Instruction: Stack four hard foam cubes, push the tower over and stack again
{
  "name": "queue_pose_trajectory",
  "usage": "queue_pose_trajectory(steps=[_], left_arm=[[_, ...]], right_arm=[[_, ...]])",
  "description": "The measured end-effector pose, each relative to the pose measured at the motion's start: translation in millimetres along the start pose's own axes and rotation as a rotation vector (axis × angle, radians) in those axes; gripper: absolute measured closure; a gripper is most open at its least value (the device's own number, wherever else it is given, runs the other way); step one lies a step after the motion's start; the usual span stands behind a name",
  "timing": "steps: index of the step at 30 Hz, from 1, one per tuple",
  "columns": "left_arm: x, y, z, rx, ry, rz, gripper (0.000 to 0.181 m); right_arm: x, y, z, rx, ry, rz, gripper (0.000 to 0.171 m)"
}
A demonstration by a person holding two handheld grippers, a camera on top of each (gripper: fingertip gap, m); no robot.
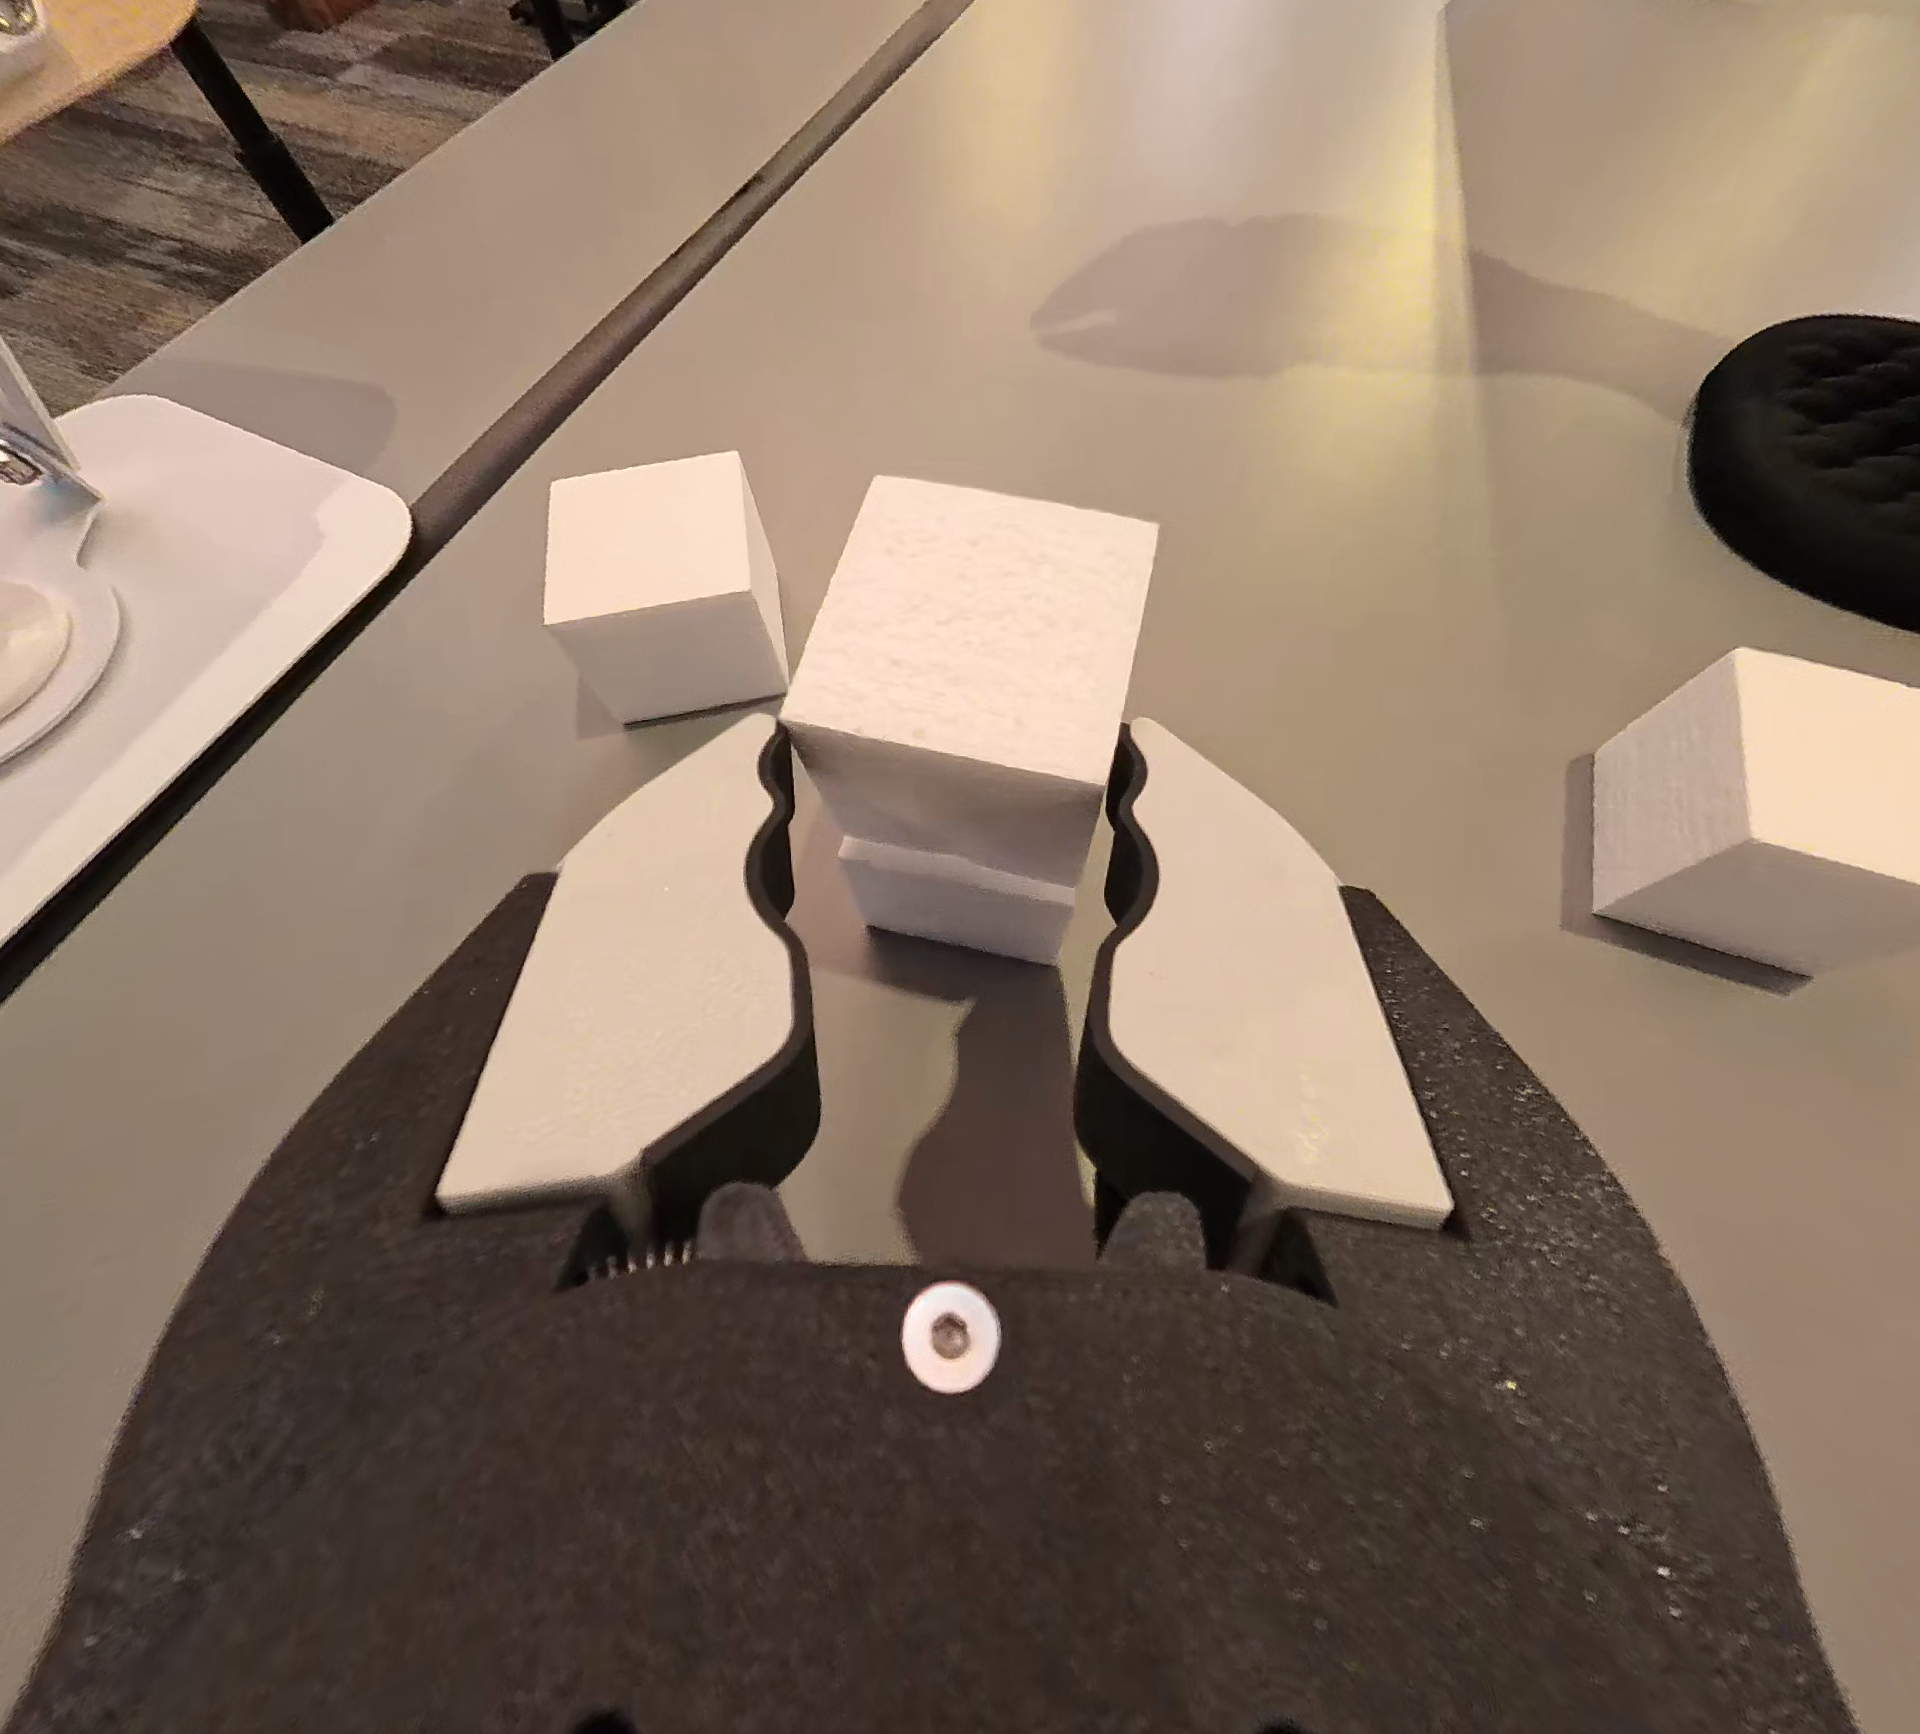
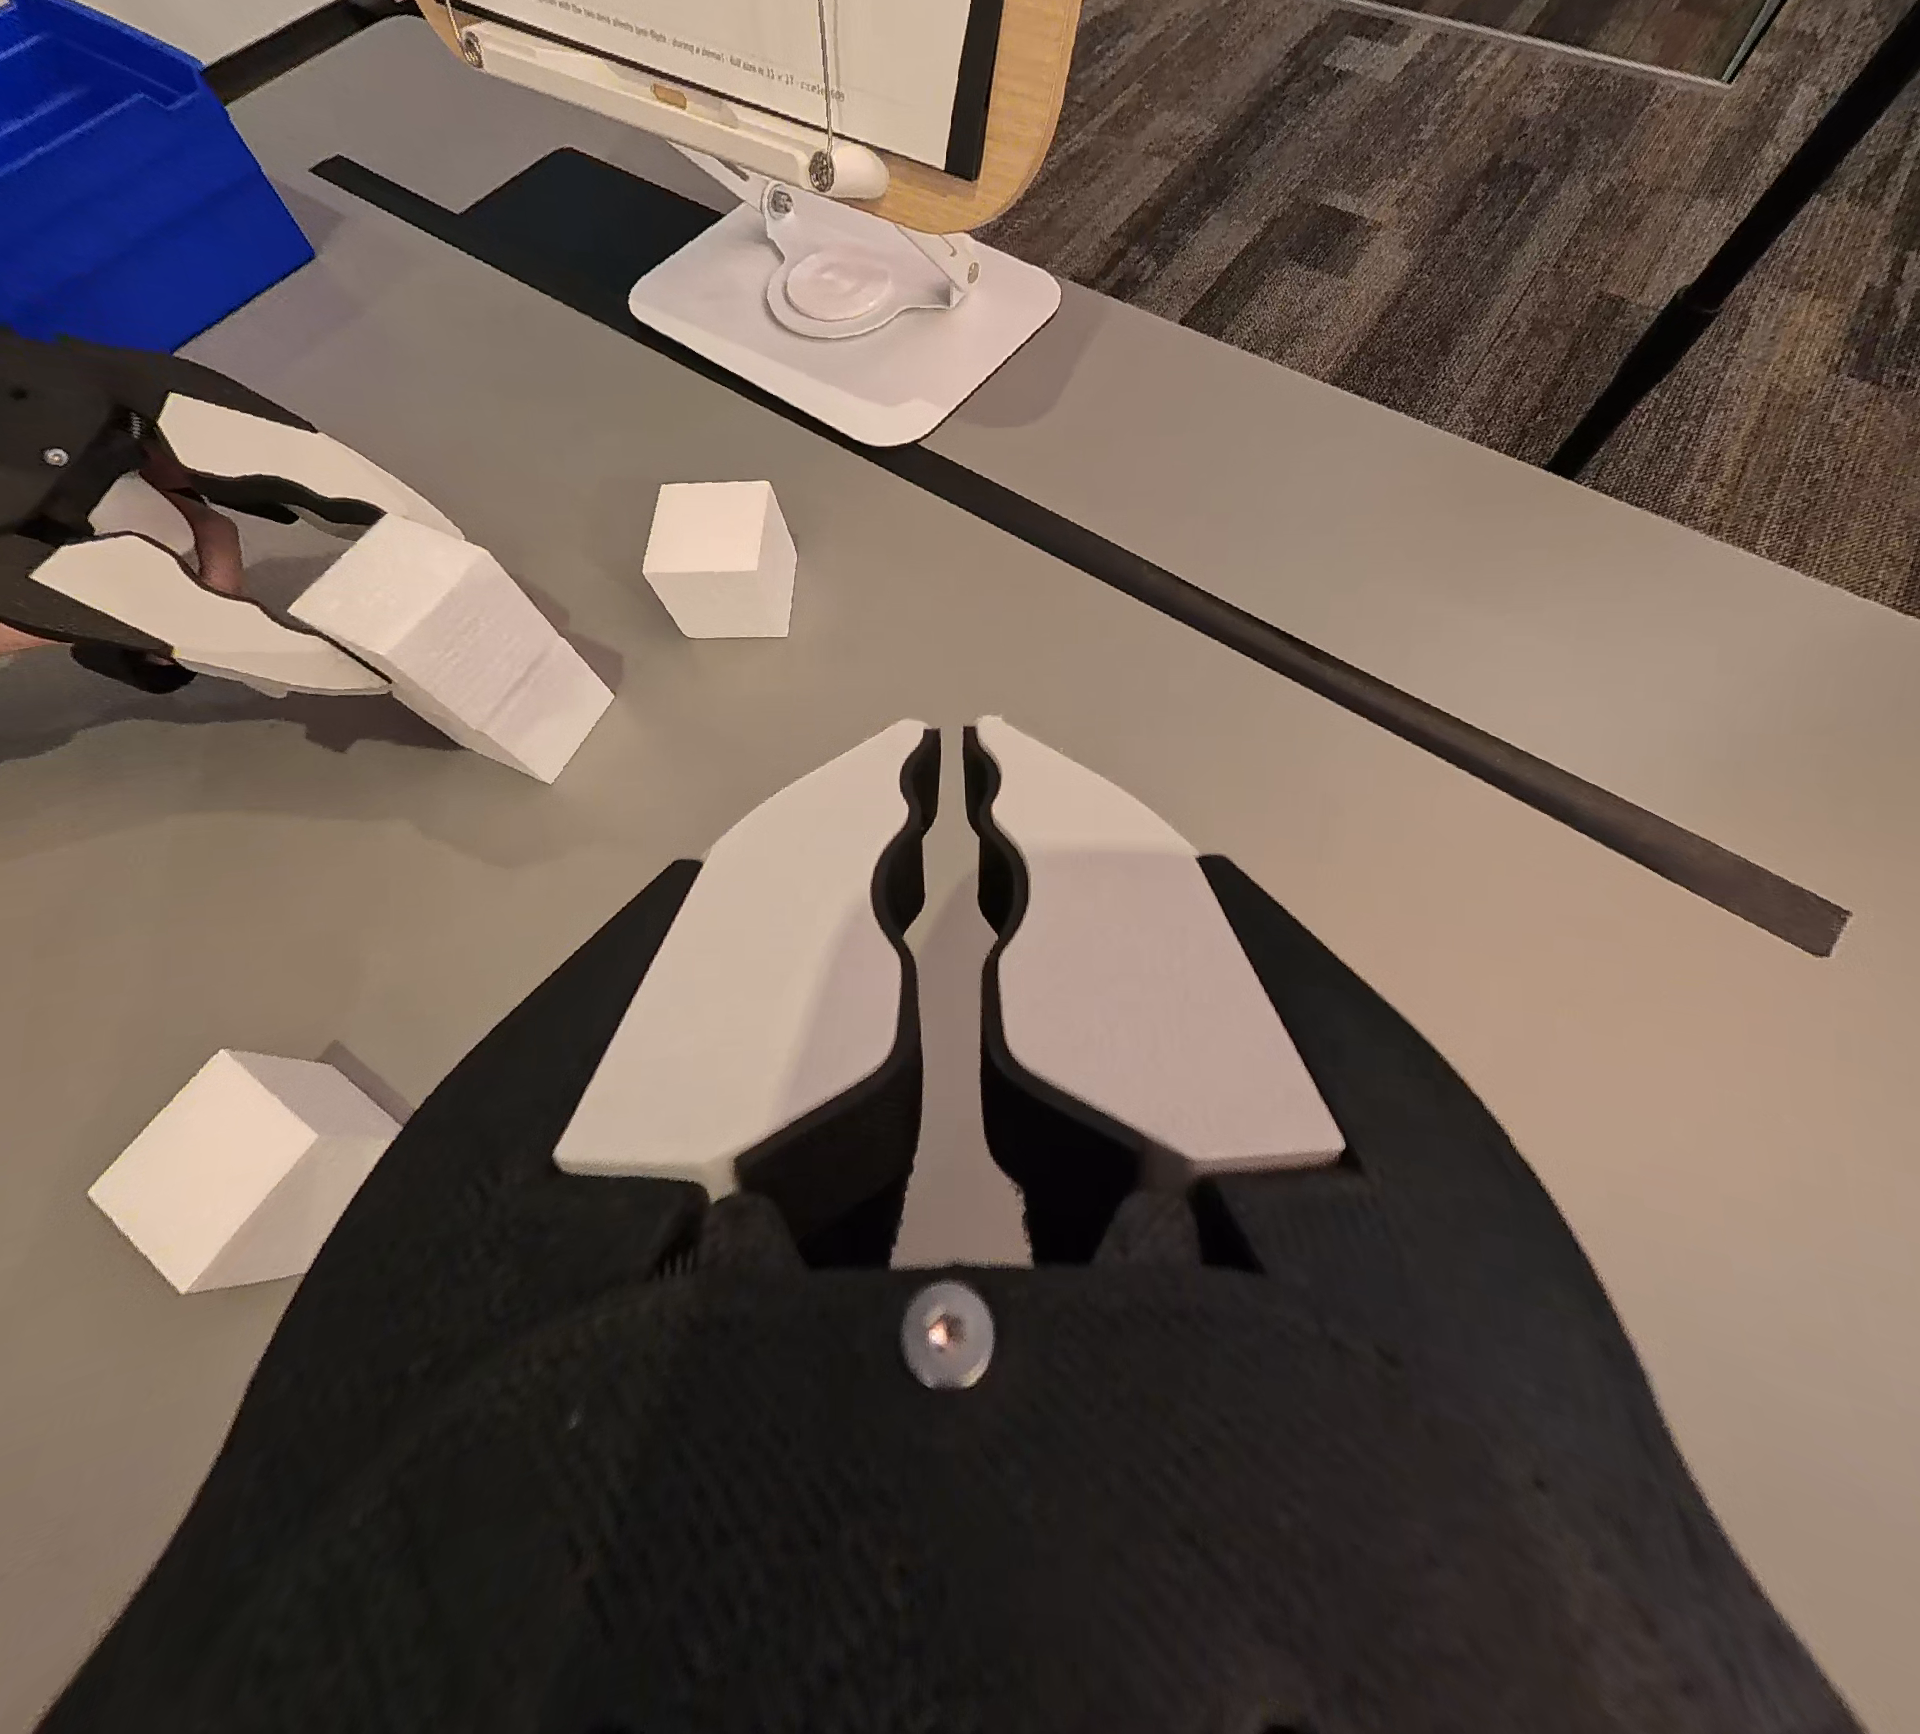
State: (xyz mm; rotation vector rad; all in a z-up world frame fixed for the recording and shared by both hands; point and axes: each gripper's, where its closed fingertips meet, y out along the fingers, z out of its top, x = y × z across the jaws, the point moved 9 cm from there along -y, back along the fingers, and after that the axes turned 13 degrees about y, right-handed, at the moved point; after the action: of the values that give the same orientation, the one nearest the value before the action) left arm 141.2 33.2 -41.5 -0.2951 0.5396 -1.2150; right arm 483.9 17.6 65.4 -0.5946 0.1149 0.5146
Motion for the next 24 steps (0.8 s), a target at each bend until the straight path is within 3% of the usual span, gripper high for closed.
queue_pose_trajectory(steps=[5, 7, 11, 13, 16, 18, 20, 24], left_arm=[[0, 2, -3, -0.016, -0.007, -0.019, 0.122], [0, 3, -4, -0.025, -0.007, -0.006, 0.106], [-2, -7, 4, 0.027, -0.014, 0.007, 0.098], [-6, -22, 12, 0.057, -0.007, 0.025, 0.095], [-15, -53, 23, 0.104, 0.006, 0.073, 0.094], [-22, -76, 30, 0.143, 0.008, 0.100, 0.096], [-31, -95, 35, 0.165, 0.006, 0.150, 0.096], [-43, -125, 43, 0.246, -0.036, 0.194, 0.096]], right_arm=[[1, 1, -1, -0.007, 0.003, -0.001, 0.166], [1, 3, -1, -0.013, 0.002, -0.002, 0.166], [-5, 3, -1, -0.012, -0.037, 0.037, 0.152], [-19, -1, -2, 0.010, -0.097, 0.181, 0.146], [-49, -4, -13, -0.003, -0.205, 0.501, 0.121], [-65, 5, -23, -0.040, -0.252, 0.658, 0.114], [-79, 16, -38, -0.112, -0.247, 0.751, 0.105], [-109, 27, -93, -0.140, -0.316, 0.849, 0.105]])
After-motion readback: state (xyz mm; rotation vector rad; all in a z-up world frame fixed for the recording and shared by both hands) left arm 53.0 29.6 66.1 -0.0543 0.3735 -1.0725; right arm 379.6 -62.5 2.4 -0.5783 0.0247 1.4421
